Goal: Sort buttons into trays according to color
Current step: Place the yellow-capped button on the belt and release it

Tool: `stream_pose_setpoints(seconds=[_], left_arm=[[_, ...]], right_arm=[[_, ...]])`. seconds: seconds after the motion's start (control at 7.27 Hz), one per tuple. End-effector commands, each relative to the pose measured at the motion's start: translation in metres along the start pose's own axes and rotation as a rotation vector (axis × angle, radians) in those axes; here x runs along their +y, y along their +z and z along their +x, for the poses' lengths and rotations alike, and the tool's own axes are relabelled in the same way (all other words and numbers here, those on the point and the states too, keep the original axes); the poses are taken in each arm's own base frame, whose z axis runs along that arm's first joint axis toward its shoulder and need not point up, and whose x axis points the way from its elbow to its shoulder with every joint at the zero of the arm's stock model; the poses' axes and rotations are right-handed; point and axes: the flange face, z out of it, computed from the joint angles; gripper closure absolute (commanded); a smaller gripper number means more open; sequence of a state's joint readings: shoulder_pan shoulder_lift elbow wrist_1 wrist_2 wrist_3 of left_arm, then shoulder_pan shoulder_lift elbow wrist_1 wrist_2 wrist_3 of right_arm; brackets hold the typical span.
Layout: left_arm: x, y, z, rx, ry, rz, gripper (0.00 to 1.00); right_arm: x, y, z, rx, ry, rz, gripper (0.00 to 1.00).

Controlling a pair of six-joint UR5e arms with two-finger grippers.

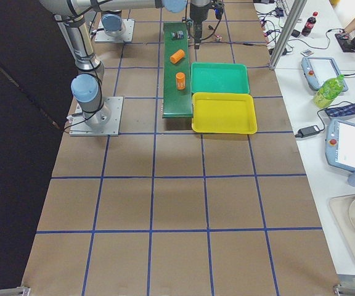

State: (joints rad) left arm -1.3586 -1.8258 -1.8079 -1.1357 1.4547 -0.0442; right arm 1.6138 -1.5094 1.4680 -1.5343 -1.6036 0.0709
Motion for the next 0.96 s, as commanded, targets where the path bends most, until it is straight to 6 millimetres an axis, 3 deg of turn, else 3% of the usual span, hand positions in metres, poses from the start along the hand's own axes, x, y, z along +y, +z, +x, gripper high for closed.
stream_pose_setpoints(seconds=[0.0,0.14,0.41,0.55,0.69,0.83], left_arm=[[0.071,0.028,-0.004,-0.009,0.048,-0.081,1.00],[0.088,0.031,-0.006,-0.009,0.054,-0.089,1.00],[0.097,0.015,-0.004,-0.009,0.059,-0.063,1.00],[0.101,0.017,-0.005,-0.009,0.060,-0.070,1.00],[0.104,0.027,-0.009,-0.007,0.090,-0.080,0.37],[0.102,0.029,-0.010,-0.005,0.107,-0.083,0.06]], right_arm=[[0.000,0.001,0.000,0.001,0.000,-0.003,0.00],[-0.001,0.004,0.001,0.000,0.001,-0.010,0.00],[-0.001,0.004,0.001,0.000,0.001,-0.008,0.00],[-0.001,0.004,0.001,0.000,0.001,-0.008,0.00],[-0.002,0.004,0.002,0.000,0.004,-0.008,0.00],[-0.002,0.004,0.001,0.000,0.002,-0.008,0.00]])
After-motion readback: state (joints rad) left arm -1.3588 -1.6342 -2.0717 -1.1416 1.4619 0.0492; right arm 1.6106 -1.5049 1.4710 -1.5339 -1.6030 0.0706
